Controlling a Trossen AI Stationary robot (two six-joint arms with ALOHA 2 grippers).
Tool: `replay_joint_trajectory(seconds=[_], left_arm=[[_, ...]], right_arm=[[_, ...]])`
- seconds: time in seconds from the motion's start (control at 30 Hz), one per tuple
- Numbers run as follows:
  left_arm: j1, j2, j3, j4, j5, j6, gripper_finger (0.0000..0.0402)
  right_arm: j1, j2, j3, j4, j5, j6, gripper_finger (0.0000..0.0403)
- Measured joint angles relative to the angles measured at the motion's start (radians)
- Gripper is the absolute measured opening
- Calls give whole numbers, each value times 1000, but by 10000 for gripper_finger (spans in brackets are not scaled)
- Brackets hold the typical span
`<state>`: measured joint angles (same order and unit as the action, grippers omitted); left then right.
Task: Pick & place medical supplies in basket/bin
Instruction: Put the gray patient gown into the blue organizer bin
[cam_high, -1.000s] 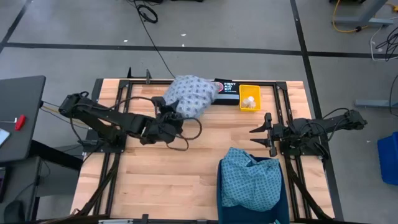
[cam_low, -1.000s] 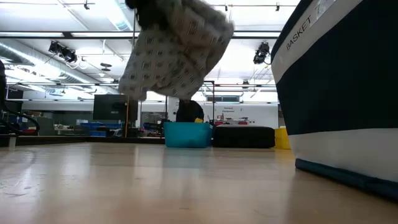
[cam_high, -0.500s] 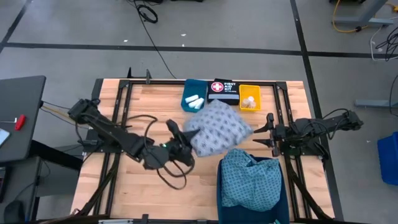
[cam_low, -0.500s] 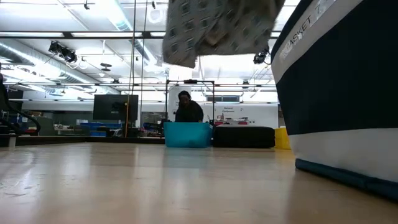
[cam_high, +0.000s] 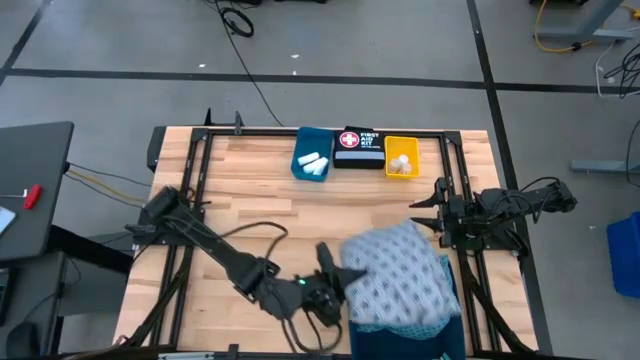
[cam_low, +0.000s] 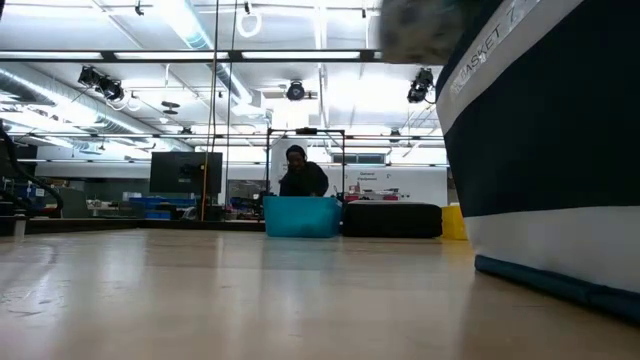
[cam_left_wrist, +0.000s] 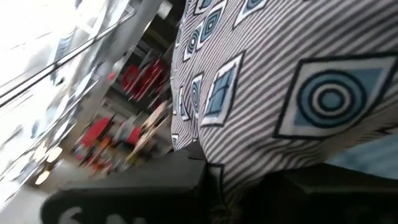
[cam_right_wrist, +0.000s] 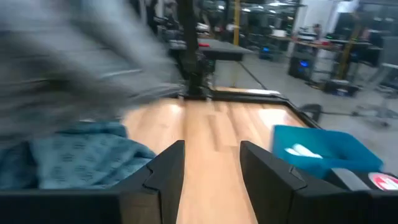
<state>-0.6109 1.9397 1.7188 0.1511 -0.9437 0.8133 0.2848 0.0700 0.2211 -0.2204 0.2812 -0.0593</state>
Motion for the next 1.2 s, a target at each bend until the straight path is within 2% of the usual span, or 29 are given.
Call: replay_joint_trajectory(seconds=[0.23, 0.43, 0.6, 0.77, 0.87, 1.0, 1.2], left_arm=[[31, 141, 60, 73, 213, -81, 33], [100, 241, 61, 39, 438, -337, 33], [171, 316, 61, 9, 535, -513, 33], [240, 362, 61, -58, 691, -724, 33], [262, 376, 61, -97, 768, -794, 33], [274, 389, 62, -142, 814, -824, 33], [263, 382, 61, -161, 804, -737, 43]], right_arm=[[0, 0, 0, -33, 18, 64, 162], [0, 2, 0, -41, 19, 109, 162], [0, 2, 0, -46, 20, 156, 162], [0, 2, 0, -58, 21, 176, 162], [0, 2, 0, -57, 21, 176, 162], [0, 2, 0, -56, 21, 177, 162], [0, 2, 0, -55, 20, 179, 162]])
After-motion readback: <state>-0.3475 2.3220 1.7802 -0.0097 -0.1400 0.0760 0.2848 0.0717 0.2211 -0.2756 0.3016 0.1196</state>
